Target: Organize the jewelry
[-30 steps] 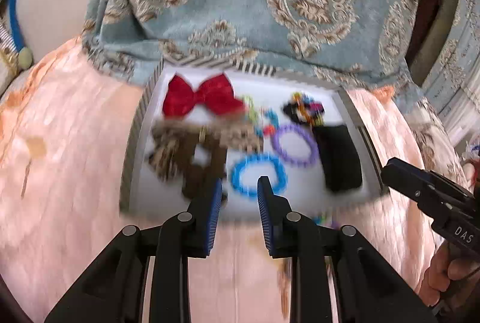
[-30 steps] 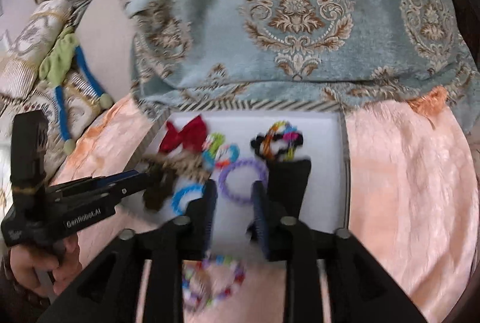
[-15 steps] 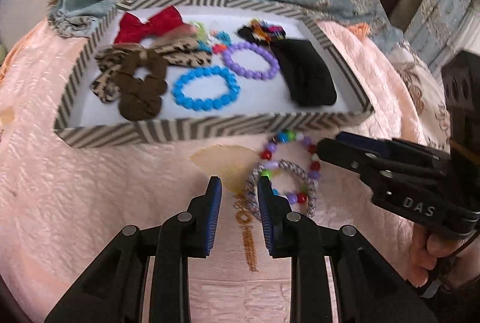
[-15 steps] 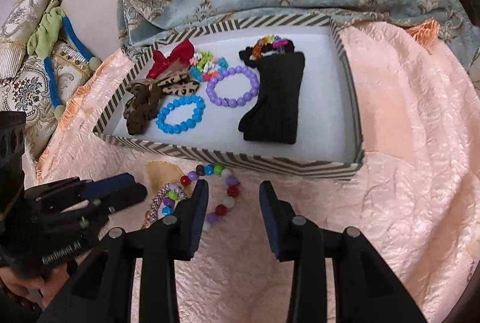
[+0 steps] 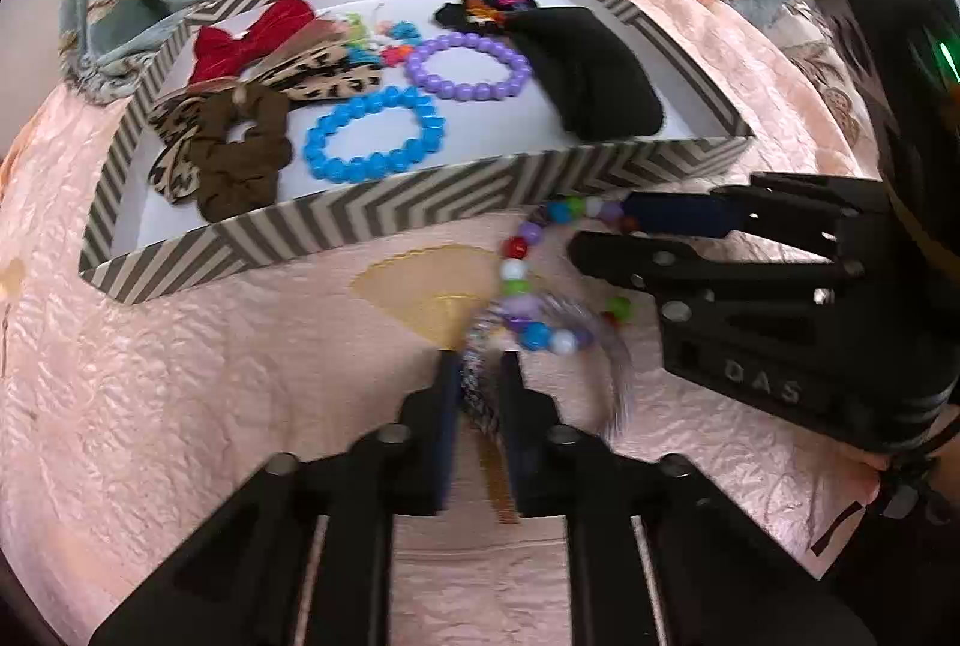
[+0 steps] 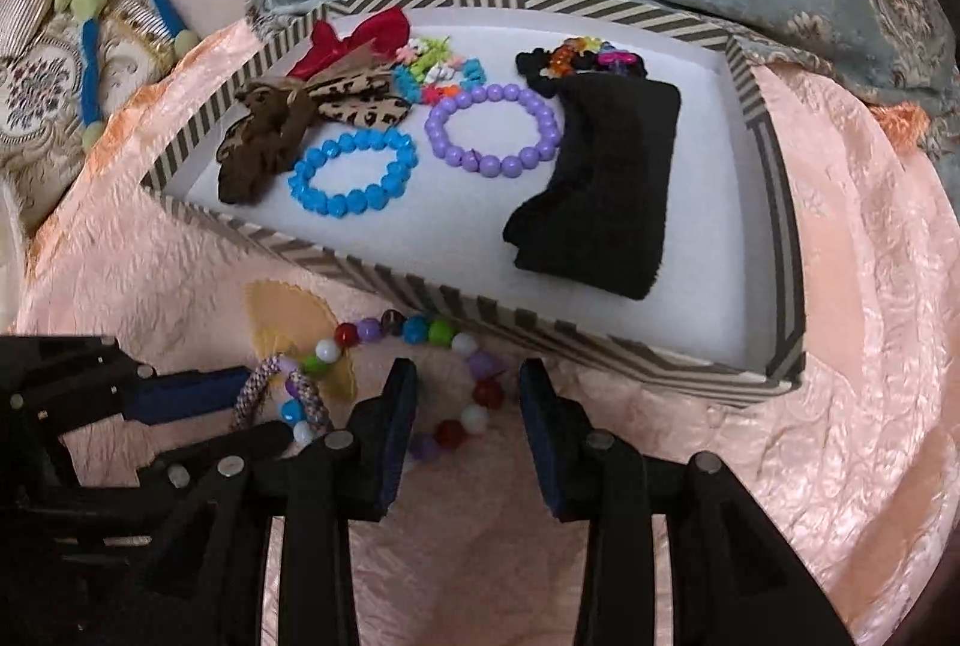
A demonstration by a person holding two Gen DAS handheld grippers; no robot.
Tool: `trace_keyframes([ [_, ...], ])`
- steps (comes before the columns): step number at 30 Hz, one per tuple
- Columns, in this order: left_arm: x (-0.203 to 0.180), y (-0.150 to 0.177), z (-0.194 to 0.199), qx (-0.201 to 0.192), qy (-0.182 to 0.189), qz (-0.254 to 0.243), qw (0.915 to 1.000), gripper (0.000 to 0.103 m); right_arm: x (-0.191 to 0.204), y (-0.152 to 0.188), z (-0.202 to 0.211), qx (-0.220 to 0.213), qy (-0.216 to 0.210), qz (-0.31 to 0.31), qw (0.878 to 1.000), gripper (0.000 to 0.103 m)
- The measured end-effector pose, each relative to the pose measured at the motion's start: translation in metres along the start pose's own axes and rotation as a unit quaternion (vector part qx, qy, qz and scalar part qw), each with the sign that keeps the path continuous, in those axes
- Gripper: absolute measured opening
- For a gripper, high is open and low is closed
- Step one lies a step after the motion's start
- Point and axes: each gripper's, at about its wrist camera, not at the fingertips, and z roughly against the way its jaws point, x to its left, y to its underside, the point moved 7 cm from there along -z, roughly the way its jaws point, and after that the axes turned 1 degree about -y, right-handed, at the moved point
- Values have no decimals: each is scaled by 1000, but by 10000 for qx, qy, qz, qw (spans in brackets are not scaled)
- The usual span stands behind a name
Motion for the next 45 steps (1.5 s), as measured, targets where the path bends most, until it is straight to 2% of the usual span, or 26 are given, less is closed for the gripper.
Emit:
trace_keyframes([
  [3, 7, -2, 2, -22, 111, 153, 9998, 0, 4, 2, 1, -31, 155, 273, 9995, 34],
  [5, 14, -2, 5, -70, 21, 182, 9998, 0, 4, 3, 5, -34, 121, 269, 9996, 17],
  [7, 21, -3, 8, -116, -31, 266, 9996, 0, 2, 4, 10, -45, 18, 176, 9998, 9],
  [14, 40, -7, 24, -296, -57, 593, 9978, 0, 14, 10, 36, -232, -221, 180, 9993, 9],
  [24, 42, -13, 24, -351, -123, 711, 9968, 0, 23, 13, 73, -662, -782, -141, 9946, 9],
  [27, 42, -14, 26, -408, -148, 698, 9966, 0, 25, 9, 77, -741, -777, -106, 9942, 9],
  [34, 39, -14, 24, -414, -220, 623, 9970, 0, 34, 14, 65, -540, -480, 104, 9973, 9],
  [38, 42, -16, 30, -543, -204, 701, 9959, 0, 34, 15, 64, -577, -347, 134, 9976, 9],
  [42, 48, -19, 35, -694, -178, 866, 9937, 0, 26, 10, 72, -865, -201, -25, 9960, 9],
  [45, 50, -20, 37, -761, -202, 920, 9926, 0, 9, 8, 75, -993, -95, -445, 9940, 9],
])
